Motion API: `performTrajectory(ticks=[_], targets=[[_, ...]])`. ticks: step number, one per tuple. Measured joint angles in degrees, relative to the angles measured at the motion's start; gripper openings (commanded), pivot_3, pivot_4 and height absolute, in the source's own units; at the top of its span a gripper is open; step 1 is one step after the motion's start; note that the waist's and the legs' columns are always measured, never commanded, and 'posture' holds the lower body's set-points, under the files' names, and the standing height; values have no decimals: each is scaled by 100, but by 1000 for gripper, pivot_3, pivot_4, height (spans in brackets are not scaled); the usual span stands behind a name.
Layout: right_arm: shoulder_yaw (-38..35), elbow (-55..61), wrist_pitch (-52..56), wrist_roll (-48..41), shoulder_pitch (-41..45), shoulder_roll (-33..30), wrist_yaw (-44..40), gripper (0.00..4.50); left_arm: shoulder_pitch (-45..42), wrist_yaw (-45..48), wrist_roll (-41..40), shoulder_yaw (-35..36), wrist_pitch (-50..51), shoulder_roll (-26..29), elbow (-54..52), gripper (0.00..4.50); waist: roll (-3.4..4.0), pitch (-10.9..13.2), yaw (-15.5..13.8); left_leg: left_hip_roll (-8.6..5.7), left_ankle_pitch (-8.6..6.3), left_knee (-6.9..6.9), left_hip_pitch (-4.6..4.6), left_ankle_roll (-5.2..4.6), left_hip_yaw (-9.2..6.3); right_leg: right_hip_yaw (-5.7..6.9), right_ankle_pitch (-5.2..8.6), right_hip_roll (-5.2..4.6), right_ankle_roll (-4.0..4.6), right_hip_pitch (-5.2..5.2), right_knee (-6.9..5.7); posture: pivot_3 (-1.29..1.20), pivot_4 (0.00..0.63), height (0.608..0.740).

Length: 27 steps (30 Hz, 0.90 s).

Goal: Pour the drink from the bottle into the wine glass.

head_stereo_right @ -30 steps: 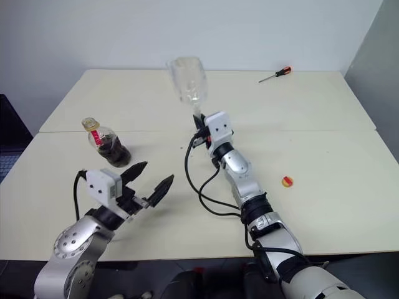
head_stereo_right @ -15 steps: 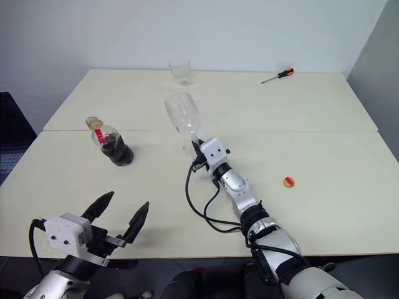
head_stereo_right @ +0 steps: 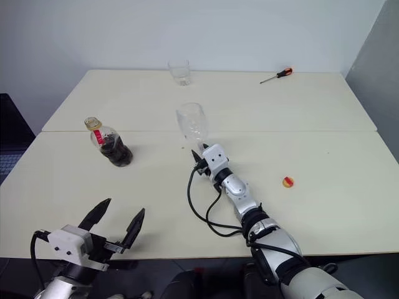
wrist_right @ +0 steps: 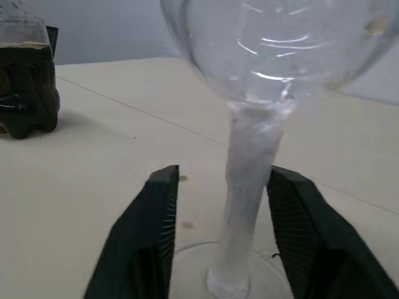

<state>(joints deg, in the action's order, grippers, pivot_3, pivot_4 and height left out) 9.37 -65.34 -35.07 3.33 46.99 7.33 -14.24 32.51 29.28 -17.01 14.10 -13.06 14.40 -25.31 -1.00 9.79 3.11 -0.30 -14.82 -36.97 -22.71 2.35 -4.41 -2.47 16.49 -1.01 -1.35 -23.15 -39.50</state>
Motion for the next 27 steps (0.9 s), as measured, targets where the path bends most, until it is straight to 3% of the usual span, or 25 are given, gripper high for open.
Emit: performTrajectory(ticks=[4, 9, 18, 22, 27], targets=[[3, 282, 6, 10, -271, -28, -186, 4469, -229, 82, -36, 45, -160, 78, 336, 4500, -3, -2, -7, 0, 0, -1, 0, 0, -3, 1, 0, 0, 0, 0, -1, 0, 150, 740], [3, 1234, 209, -13, -833, -392, -639, 4469, -386, 149, -100, 149, -245, 163, 518, 4500, -5, -3, -22, -1, 0, -3, -1, 0, -11, 2, 0, -2, -1, 1, -3, 0, 150, 740], [19, 4507, 2086, -298, -2324, -1526, -1458, 4469, -872, -65, 22, -60, 23, 167, 526, 4500, -8, -5, -106, 1, 0, -3, 4, 0, -14, 1, 0, 0, -1, 4, -5, 0, 150, 740], [86, 4774, 2546, -417, -2300, -1371, -1513, 4469, -1113, -202, 103, -233, 190, 167, 519, 4500, -9, -6, -90, 5, 0, -2, 7, 0, -12, 0, 0, 4, -1, 4, -6, 0, 150, 740], [393, 4046, 2416, -315, -1520, -630, -1421, 4469, -1389, -269, 158, -313, 415, 225, 496, 4500, -9, -6, -66, 4, 0, -1, 8, 1, -13, 5, 0, 6, -1, 3, -8, 0, 150, 740]])
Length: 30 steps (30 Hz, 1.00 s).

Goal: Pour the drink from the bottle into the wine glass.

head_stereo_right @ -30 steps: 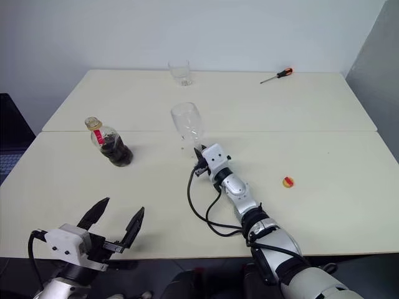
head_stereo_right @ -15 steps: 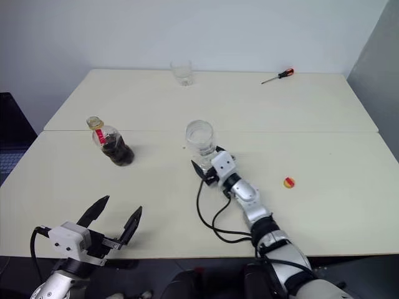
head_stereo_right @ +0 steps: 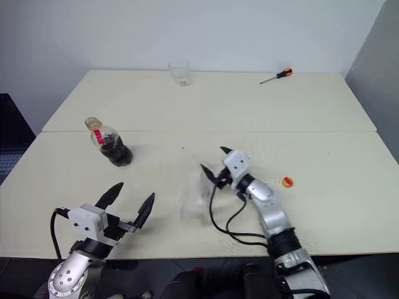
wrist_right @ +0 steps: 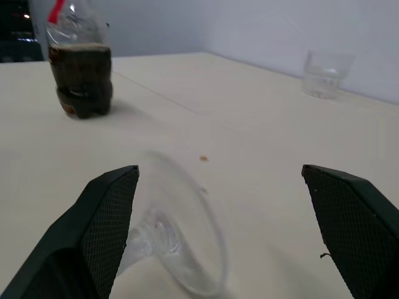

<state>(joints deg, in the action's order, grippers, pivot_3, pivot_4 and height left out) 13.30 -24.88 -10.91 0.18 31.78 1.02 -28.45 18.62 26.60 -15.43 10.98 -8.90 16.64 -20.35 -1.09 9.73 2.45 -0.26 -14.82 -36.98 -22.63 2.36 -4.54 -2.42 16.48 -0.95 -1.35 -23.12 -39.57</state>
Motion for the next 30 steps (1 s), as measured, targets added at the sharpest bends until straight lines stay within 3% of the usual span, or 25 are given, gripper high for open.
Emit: performTrajectory(ticks=[6, 11, 18, 21, 30], targets=[[249, -1295, -1012, 508, 510, 74, 291, 4469, -189, -270, -20, 118, 600, 181, -424, 4500, -16, -10, -73, -16, 0, -8, 0, 1, 2, -4, -2, -11, -3, 8, 6, 0, 150, 740], [141, -1605, -1558, 653, 596, -621, 339, 4469, -129, -497, -29, 119, 1117, 209, -940, 4500, -16, -10, -73, -9, -2, 12, 87, -2, -4, 9, -1, -10, -4, 106, 49, 0, 150, 740], [-172, -1665, -1744, 482, 599, -1140, 210, 4469, -206, -747, 5, 48, 1616, 199, -1337, 4500, -16, -11, -70, -8, -2, 7, 87, -1, -2, 7, -1, -8, -4, 113, 51, 0, 150, 740], [-276, -1488, -1596, 306, 585, -1218, 35, 4469, -317, -805, 5, 44, 1776, 201, -1400, 4500, -15, -9, -66, -7, -2, 8, 83, -1, -5, 8, -1, -8, -4, 108, 50, 0, 150, 740], [-334, 533, -970, -193, 365, -1762, -728, 4469, -552, -843, 9, -51, 2120, 219, -1517, 4500, -12, -7, -75, -7, -3, 9, 76, 0, -12, 8, -1, -11, -4, 104, 55, 0, 150, 740]])
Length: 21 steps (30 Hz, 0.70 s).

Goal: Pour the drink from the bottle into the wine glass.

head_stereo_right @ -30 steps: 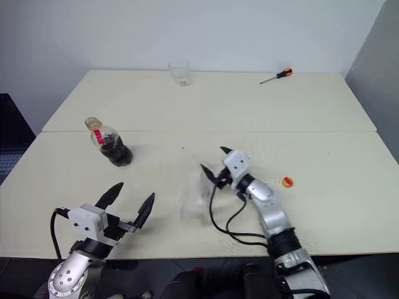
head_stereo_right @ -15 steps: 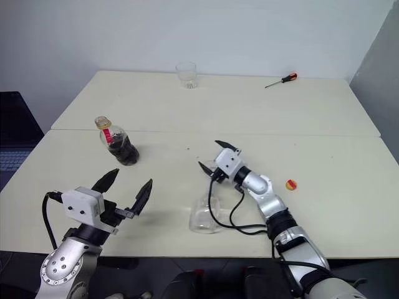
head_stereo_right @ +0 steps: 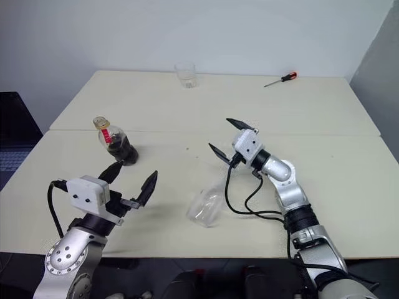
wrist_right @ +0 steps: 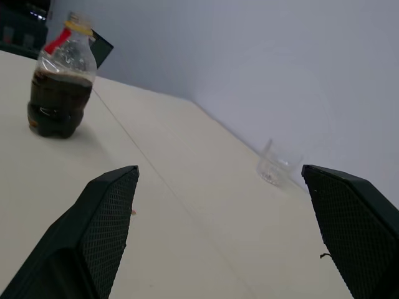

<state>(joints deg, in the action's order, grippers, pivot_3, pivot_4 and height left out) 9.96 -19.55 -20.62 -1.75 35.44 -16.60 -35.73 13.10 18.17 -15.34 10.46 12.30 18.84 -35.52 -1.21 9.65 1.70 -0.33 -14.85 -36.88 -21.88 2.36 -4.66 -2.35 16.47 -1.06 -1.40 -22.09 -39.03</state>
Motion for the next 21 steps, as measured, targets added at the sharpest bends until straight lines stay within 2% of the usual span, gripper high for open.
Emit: performTrajectory(ticks=[3, 7, 11, 15, 21], targets=[[-15, 521, -79, -40, -227, -515, -323, 4469, -7, 5, 0, 4, 20, 12, -8, 4500, 0, 0, -14, -3, 0, -2, -1, 0, 1, 0, 0, -2, -1, 1, 2, 0, 150, 740], [-119, 739, -821, 115, -500, -1319, -613, 4469, 35, 21, -1, 23, 25, 56, -15, 4500, -2, 1, -9, -1, 0, 0, 2, -1, 8, 0, 1, -1, -1, 3, 5, 0, 150, 740], [-139, 623, -1971, 847, -639, -1766, -382, 4469, 310, 25, -181, 16, 227, 15, -217, 4500, -2, 1, 24, 5, 0, 4, 4, 0, 17, -4, 1, 2, -1, 2, 4, 0, 150, 740], [-112, 567, -2568, 1624, -926, -1852, 69, 4469, 1026, 127, -508, -22, 458, -6, -762, 4500, -4, 3, 14, 3, -1, 2, 2, 2, 16, -17, 2, 0, -1, 2, 6, 0, 150, 740], [-16, 854, -2628, 2097, -1275, -1805, 475, 4469, 2086, 339, -887, -107, 477, -6, -1265, 4500, -6, 5, -3, 1, -1, -3, 5, 1, 16, -18, 4, 0, 1, 10, 7, 0, 150, 740]])
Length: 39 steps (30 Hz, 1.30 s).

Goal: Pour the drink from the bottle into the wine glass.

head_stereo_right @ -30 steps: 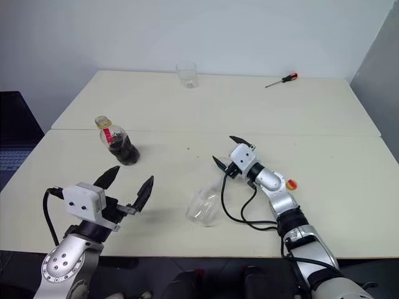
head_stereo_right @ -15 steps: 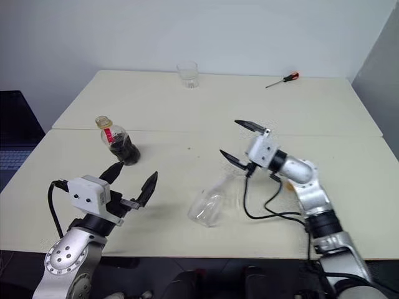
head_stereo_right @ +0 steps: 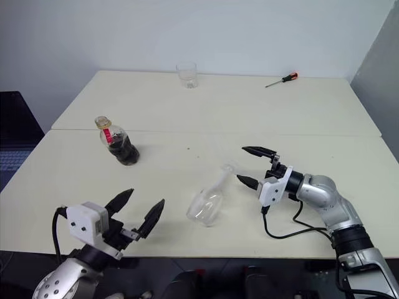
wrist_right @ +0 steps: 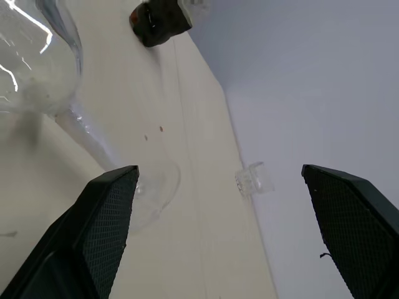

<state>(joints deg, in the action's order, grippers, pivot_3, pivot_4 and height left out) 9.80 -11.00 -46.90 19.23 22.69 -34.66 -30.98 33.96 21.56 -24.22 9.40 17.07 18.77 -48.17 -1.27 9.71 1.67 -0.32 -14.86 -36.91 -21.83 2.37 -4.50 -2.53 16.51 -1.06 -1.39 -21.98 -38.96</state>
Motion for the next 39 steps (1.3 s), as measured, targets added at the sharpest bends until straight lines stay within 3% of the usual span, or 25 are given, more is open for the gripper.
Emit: performTrajectory(ticks=[10, 23, 39], targets=[[172, 473, 316, 733, -398, 62, 370, 4469, 1599, 709, -651, 0, -118, 90, -274, 4500, -28, 20, -1, -1, 0, -1, -3, -1, 3, 4, 20, 1, 10, 0, 2, 0, 150, 740], [690, -107, 601, 2228, 94, 251, 1488, 4469, 760, 793, -545, 225, -406, 209, 235, 4500, -36, 21, 1, -1, 0, 1, -1, 0, 2, 7, 23, 3, 17, 1, 0, 0, 150, 740], [1506, -957, 857, 2909, 793, 800, 2159, 4469, 577, 569, -412, 210, -337, 231, 170, 4500, -42, 18, 29, 6, 0, 4, 5, 1, -1, 8, 22, 7, 18, 2, -3, 0, 150, 740]])
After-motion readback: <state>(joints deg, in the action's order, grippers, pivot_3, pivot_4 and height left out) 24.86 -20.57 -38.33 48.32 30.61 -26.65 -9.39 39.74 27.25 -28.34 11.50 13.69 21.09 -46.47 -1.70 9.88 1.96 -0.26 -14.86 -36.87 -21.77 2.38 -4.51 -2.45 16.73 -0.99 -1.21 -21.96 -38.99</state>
